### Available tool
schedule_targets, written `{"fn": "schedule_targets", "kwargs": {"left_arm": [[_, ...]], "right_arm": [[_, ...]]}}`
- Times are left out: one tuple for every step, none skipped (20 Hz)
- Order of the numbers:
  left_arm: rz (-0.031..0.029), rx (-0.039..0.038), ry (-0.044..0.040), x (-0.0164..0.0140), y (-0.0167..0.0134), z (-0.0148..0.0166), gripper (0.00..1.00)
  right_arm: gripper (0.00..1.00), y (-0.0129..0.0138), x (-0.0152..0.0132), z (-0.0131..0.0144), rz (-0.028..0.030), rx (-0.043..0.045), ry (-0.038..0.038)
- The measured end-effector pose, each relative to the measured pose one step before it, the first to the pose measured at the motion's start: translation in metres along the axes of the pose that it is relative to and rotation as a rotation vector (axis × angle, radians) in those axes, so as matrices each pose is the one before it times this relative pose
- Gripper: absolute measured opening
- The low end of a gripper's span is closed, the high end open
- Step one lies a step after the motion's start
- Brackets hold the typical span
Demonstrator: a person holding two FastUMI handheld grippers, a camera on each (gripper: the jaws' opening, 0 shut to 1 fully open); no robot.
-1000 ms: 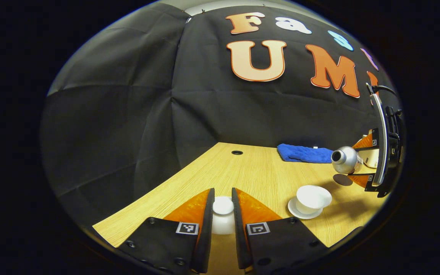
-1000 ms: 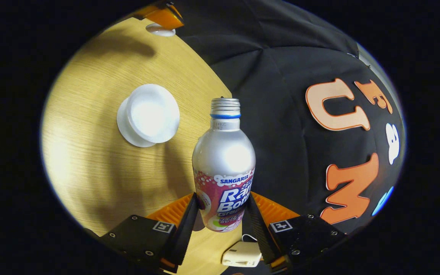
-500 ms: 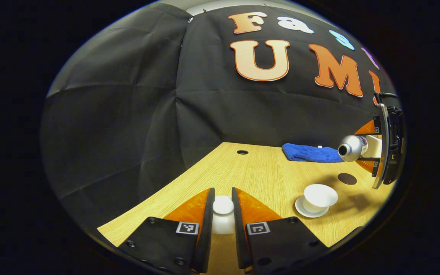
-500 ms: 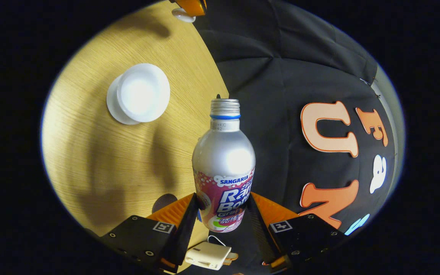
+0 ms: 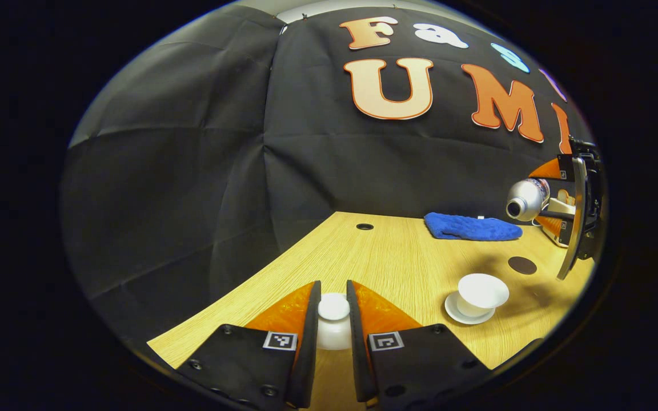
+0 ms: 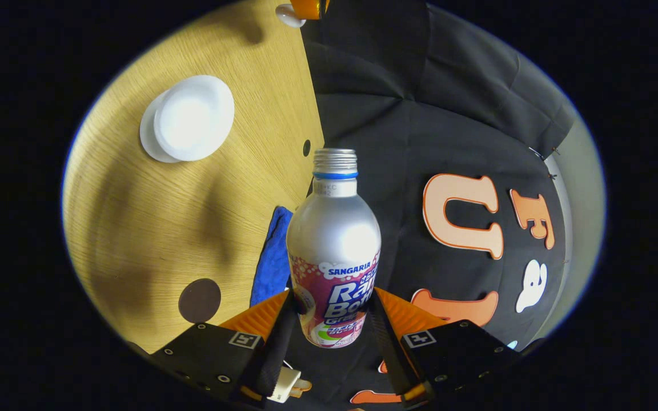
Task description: Open the teacup lid with one hand, grasp the water bottle and pour water into the teacup with the other hand; after pouring, place the water bottle on the coaster and then close the teacup lid.
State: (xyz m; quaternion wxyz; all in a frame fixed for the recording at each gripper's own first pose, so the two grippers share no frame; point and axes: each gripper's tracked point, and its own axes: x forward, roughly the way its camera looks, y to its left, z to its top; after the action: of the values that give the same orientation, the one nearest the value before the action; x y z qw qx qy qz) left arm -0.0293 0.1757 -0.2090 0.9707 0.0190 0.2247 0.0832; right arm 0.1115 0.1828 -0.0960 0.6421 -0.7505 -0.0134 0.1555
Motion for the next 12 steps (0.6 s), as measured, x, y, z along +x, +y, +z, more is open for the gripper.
{"fn": "schedule_targets", "kwargs": {"left_arm": [[-0.00035,0.00005,0.00091,-0.00079,0.00043,-0.00025,0.32],[0.00074,0.00006,0.0012,0.00045,0.00022,-0.00012,0.31],[-0.00049,0.00037,0.00055,0.0006,0.00011,-0.00044,0.31],[0.00078,-0.00007,0.0024,0.00045,0.00027,-0.00049,0.32],[0.00023,-0.00102,-0.00076,-0.00035,0.00044,0.0003,0.32],[0.00206,0.00015,0.00056,0.00024,0.00079,-0.0003,0.32],[-0.0003,0.0009,0.00129,-0.00044,0.00054,-0.00131,0.32],[0.00129,0.00038,0.00129,0.00073,-0.00006,-0.00061,0.32],[-0.00014,0.00012,0.00082,-0.00039,0.00018,0.00017,0.32],[0.00152,0.00004,-0.00039,-0.00023,0.00054,0.00018,0.32],[0.00006,0.00021,0.00007,-0.00007,0.00056,0.00007,0.32],[0.00132,0.00061,-0.00089,0.00076,-0.00001,0.00036,0.32]], "right_arm": [[0.75,-0.00184,0.00027,-0.00007,-0.01818,-0.01734,-0.00485],[0.75,-0.00157,-0.00043,0.00039,-0.01697,-0.0172,-0.00536],[0.75,-0.00167,0.00031,0.00015,-0.0129,-0.01257,-0.00103],[0.75,-0.00073,0.0001,0.00055,-0.01021,-0.00784,-0.00217],[0.75,-0.00066,-0.00035,-0.00013,-0.01022,-0.00759,0.00017],[0.75,-0.00156,-0.00007,0.00102,-0.01404,-0.0105,-0.00287],[0.75,-0.00225,-0.00031,-0.00001,-0.01679,-0.01797,0.00104],[0.75,-0.00102,-0.00017,0.00048,-0.01326,-0.01438,-0.00146],[0.75,-0.0001,0.00078,-0.00116,-0.00898,-0.00965,0.00127],[0.75,-0.00142,0.00174,-0.00057,-0.005,-0.0053,0.0001],[0.75,-0.00152,0.00076,-0.00107,-0.00755,-0.00548,0.00227],[0.75,-0.00146,0.00041,-0.00082,-0.01098,-0.00762,0.00159]]}}
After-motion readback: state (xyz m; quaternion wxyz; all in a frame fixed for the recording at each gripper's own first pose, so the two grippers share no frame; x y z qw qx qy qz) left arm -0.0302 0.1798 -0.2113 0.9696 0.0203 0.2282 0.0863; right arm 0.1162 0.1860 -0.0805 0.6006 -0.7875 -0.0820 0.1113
